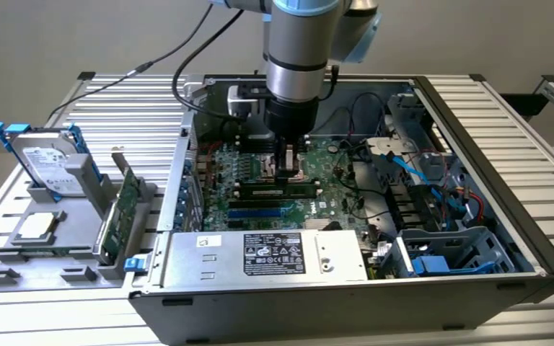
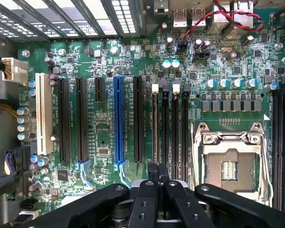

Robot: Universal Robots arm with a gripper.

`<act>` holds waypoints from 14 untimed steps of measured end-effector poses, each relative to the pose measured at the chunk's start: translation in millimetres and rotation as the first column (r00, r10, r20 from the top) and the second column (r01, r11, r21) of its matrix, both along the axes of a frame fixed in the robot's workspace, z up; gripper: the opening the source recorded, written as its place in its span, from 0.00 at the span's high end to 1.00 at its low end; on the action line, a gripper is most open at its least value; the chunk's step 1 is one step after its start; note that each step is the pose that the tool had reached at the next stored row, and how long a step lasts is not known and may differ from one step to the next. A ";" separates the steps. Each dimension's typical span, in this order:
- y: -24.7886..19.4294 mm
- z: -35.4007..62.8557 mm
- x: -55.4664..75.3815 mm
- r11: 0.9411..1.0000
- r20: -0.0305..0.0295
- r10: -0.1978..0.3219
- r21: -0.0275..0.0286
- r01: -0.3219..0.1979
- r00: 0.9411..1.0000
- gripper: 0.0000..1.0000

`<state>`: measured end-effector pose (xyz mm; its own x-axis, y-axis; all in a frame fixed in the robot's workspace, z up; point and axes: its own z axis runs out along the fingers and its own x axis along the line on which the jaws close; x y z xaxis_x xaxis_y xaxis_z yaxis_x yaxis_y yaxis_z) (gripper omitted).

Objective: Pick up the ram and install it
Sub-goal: 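Press down the ram until it locks into place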

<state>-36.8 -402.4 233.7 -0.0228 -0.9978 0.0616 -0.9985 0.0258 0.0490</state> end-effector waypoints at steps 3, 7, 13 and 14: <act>0.0 -0.1 0.0 1.000 0.000 0.000 0.000 0.000 1.000 0.89; 0.2 -0.7 0.0 1.000 0.000 0.000 0.000 0.000 1.000 0.89; 1.1 -2.2 0.0 1.000 0.000 0.000 0.000 0.000 1.000 0.89; 1.3 -2.3 -0.1 1.000 0.000 0.000 0.000 0.000 1.000 0.89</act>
